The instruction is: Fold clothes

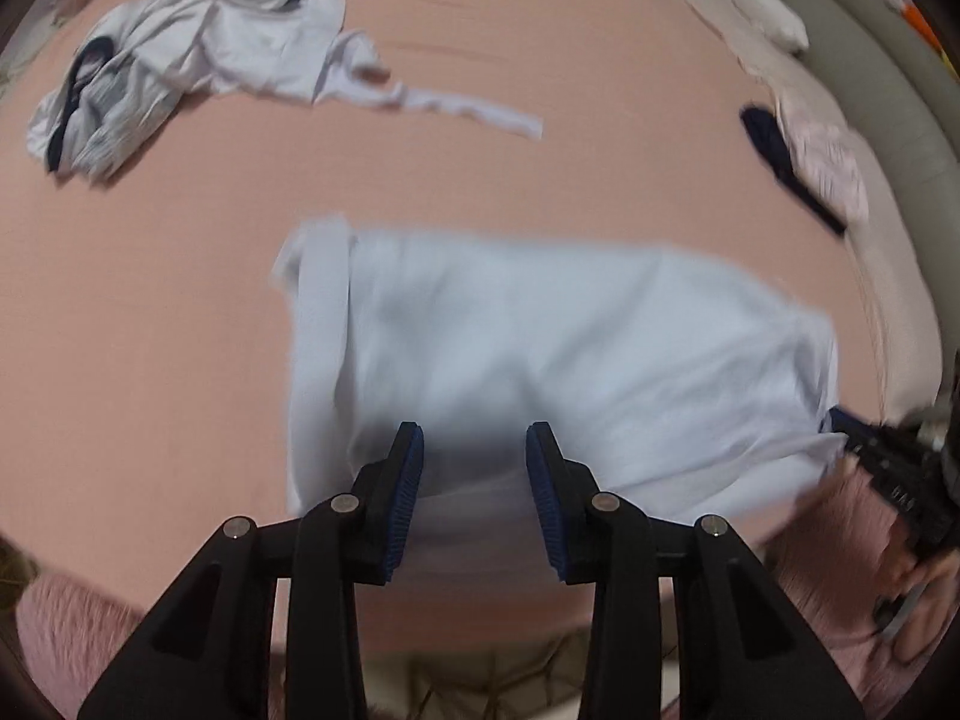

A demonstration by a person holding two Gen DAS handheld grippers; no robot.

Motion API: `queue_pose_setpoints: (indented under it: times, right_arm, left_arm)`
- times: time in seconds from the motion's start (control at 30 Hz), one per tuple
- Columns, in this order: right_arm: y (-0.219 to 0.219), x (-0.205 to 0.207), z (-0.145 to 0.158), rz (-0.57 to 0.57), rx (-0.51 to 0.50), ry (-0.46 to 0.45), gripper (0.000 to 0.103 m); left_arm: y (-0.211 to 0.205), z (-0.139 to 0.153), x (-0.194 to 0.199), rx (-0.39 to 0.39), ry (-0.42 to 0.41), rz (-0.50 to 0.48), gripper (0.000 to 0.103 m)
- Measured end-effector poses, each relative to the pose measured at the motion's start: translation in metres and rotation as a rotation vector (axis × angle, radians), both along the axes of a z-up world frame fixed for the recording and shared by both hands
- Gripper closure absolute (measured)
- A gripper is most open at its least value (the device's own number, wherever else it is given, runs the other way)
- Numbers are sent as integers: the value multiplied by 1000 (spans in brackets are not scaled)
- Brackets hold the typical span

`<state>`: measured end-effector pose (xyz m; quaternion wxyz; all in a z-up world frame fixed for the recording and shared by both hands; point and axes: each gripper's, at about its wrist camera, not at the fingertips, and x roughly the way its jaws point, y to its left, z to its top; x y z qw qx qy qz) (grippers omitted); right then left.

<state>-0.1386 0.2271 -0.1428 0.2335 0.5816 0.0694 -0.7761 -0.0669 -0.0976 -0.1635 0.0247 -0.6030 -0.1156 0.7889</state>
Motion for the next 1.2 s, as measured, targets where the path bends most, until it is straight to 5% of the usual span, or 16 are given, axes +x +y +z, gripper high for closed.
queue_pose_setpoints:
  times: [0.13,0.37,0.57,0.73,1.0,1.03,1.1,1.2]
  right_arm:
    - [22,16,1,21,69,-8,84]
    - [9,17,25,12,-18,82,77]
    - [21,34,-10,43,215,105,77]
    - [33,40,2,-8,150,158,77]
    - [33,33,-14,6,228,181,75]
    - [34,30,-14,-1,220,179,75]
    - [31,28,-15,-6,220,176,80]
    - [29,24,-9,-30,230,224,80]
  left_arm:
    - [-11,17,20,6,38,58,65]
    - [-20,16,35,-82,43,89,62]
    - [-27,14,52,-142,40,101,58]
    - [-3,23,59,-153,114,-23,52]
    - [31,10,42,-355,110,-196,51]
    - [32,7,39,-369,116,-197,53]
    - [33,8,35,-375,136,-184,88]
    - [25,19,27,-346,181,-118,94]
